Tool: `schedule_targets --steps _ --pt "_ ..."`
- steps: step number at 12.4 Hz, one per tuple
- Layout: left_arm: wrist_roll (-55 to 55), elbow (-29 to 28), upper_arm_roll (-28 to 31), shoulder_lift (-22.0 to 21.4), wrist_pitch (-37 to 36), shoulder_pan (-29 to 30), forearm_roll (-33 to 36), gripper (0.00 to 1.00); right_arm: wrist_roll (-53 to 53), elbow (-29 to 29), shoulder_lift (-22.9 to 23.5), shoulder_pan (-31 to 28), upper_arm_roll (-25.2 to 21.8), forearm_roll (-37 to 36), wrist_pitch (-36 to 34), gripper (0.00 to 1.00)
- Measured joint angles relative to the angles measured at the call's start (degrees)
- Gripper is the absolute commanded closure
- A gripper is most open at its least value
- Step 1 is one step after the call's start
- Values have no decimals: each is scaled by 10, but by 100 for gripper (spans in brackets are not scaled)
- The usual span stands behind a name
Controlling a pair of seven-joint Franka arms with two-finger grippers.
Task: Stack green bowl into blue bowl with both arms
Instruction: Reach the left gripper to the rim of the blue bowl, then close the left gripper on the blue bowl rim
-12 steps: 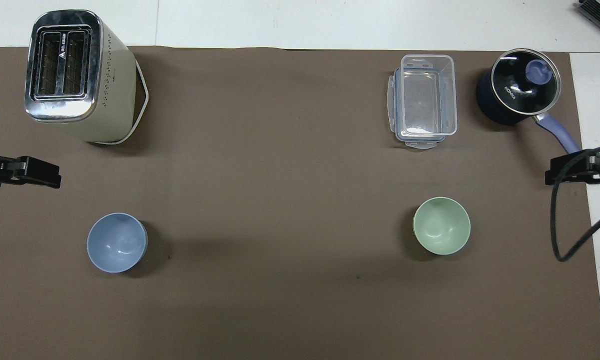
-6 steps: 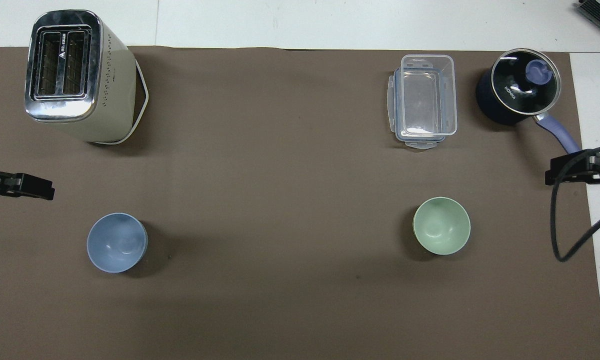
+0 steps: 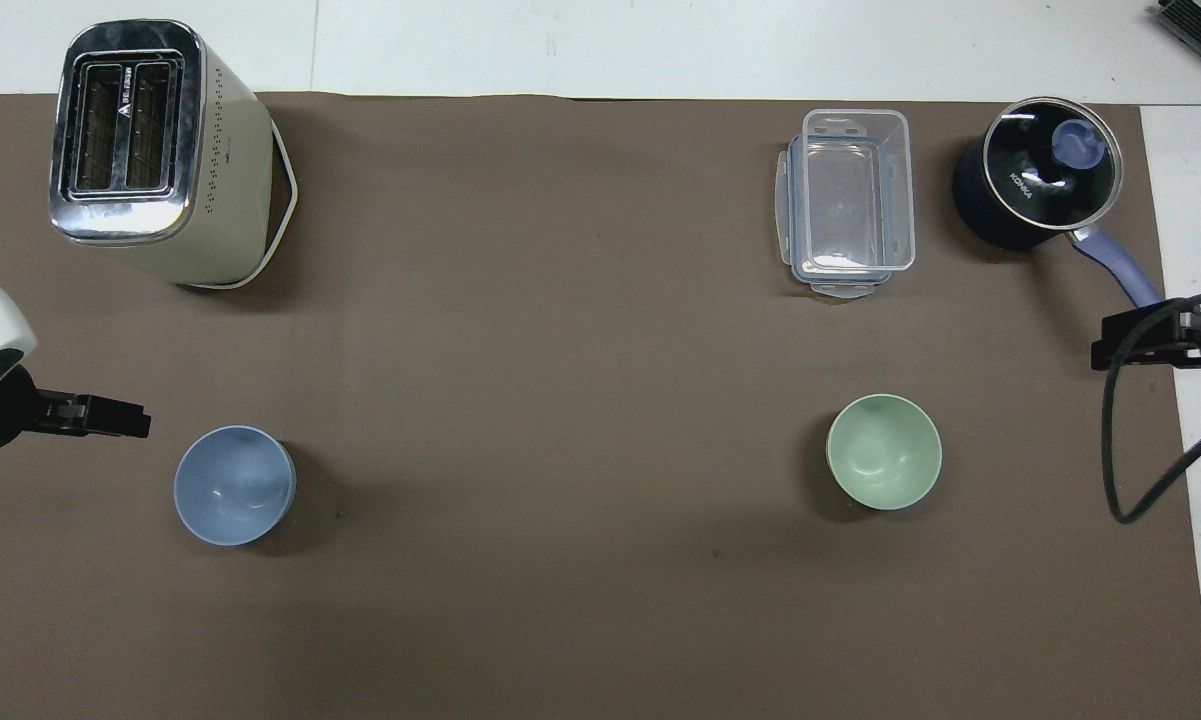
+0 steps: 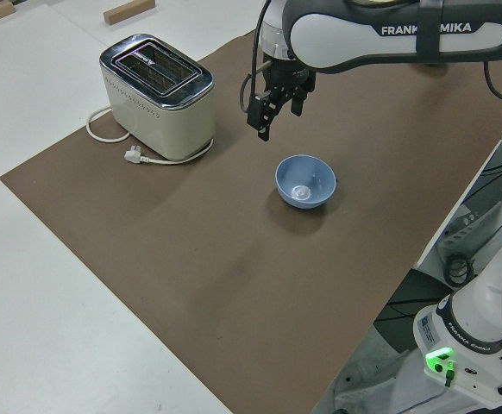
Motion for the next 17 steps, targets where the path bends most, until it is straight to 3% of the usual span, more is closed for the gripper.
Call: schedule_targets --steps 8,14,15,16,17 --pt "50 -117 -1 -7 106 0 -14 0 0 0 0 0 0 0 0 0" --pt "60 -238 -1 -8 262 0 -14 0 0 0 0 0 0 0 0 0" --pt "60 -249 -1 -4 279 0 -14 7 0 0 0 0 0 0 0 0" --pt "60 -257 -1 1 293 0 -14 92 0 0 0 0 0 0 0 0" --pt "60 -262 -1 5 300 0 -14 100 0 0 0 0 0 0 0 0"
